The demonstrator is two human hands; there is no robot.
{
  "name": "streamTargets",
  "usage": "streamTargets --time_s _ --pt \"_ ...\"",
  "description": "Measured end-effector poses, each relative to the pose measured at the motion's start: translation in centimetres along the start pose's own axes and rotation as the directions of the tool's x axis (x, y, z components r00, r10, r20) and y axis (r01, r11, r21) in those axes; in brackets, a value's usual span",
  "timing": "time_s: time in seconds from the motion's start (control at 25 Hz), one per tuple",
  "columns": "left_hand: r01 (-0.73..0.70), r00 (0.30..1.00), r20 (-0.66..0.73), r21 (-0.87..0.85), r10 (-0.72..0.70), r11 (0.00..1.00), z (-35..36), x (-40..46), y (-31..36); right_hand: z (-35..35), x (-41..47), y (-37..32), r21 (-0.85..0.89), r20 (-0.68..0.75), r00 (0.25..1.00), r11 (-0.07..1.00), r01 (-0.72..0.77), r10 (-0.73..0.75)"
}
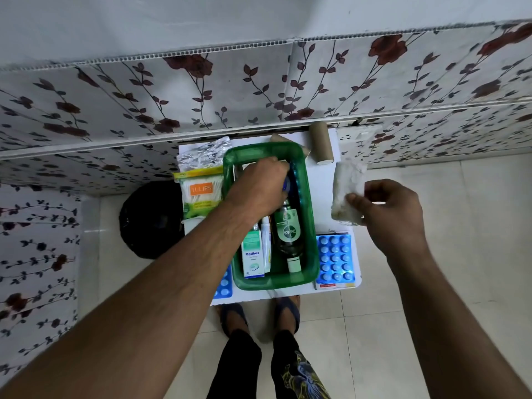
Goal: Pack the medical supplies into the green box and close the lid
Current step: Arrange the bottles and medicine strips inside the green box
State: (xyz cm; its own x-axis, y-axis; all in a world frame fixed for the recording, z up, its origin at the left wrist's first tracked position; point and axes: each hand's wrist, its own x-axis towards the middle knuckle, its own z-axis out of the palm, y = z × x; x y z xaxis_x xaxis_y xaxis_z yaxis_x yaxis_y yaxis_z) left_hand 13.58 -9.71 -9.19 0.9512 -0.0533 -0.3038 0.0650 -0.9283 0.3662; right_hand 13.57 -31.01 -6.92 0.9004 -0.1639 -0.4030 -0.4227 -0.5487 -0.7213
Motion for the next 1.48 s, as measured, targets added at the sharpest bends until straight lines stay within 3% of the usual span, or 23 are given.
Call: streamTargets --time_s 0.2,0.36,0.56,0.92,1.0,1.08,1.16,1.2,1.28,1.36,1.48 --pt "0.019 0.988 -0.150 -0.167 -0.045 0.986 -2.1 -2.1 -1.3 0.7 -2.2 -2.7 0.085 0.028 0.999 0.996 0.033 -0.035" --pt "0.063 0.922 -0.325 -0.414 -0.212 0.908 -5.3 -6.9 -4.8 6.0 -4.8 -5.4 -0.001 0.153 0.983 0.995 0.101 -0.099" --pt "0.241 0.855 -0.265 -0.560 -0.447 0.793 -3.8 -9.7 -8.9 12.8 -3.4 -6.0 -0.194 0.266 0.961 0.972 0.132 -0.077" --pt "0.309 0.844 -0.198 -0.579 -0.498 0.755 0.4 -12.0 -12.1 14.2 -3.2 -6.0 -0.433 0.324 0.922 0.833 0.344 -0.212" --pt "0.338 0.849 -0.147 -0.588 -0.508 0.735 1.5 -13.3 -12.0 11.6 -4.0 -6.3 -0.414 0.264 0.916 0.821 0.392 -0.304" --pt "0.405 0.841 -0.082 -0.561 -0.535 0.722 2.6 -14.8 -11.6 7.4 -4.6 -5.4 -0.356 0.037 0.929 0.864 0.356 -0.367" --pt "0.488 0.824 -0.020 -0.482 -0.566 0.727 3.7 -16.2 -10.9 3.1 -4.7 -2.7 -0.358 -0.141 0.933 0.896 0.263 -0.330" --pt "0.515 0.824 0.017 -0.438 -0.566 0.736 4.3 -16.9 -10.5 1.4 -4.7 -0.8 -0.401 -0.134 0.955 0.895 0.193 -0.265" --pt "0.524 0.839 0.081 -0.389 -0.539 0.758 5.1 -17.7 -9.9 0.0 -4.6 2.9 -0.537 0.031 0.999 0.842 0.054 -0.044" --pt "0.508 0.853 0.082 -0.354 -0.515 0.785 5.6 -17.8 -9.6 0.3 -4.7 5.6 -0.611 0.170 0.979 0.792 0.017 0.110" --pt "0.481 0.868 0.024 -0.282 -0.496 0.830 6.1 -17.3 -9.2 1.1 -4.4 7.5 -0.602 0.175 0.980 0.798 0.030 0.095"
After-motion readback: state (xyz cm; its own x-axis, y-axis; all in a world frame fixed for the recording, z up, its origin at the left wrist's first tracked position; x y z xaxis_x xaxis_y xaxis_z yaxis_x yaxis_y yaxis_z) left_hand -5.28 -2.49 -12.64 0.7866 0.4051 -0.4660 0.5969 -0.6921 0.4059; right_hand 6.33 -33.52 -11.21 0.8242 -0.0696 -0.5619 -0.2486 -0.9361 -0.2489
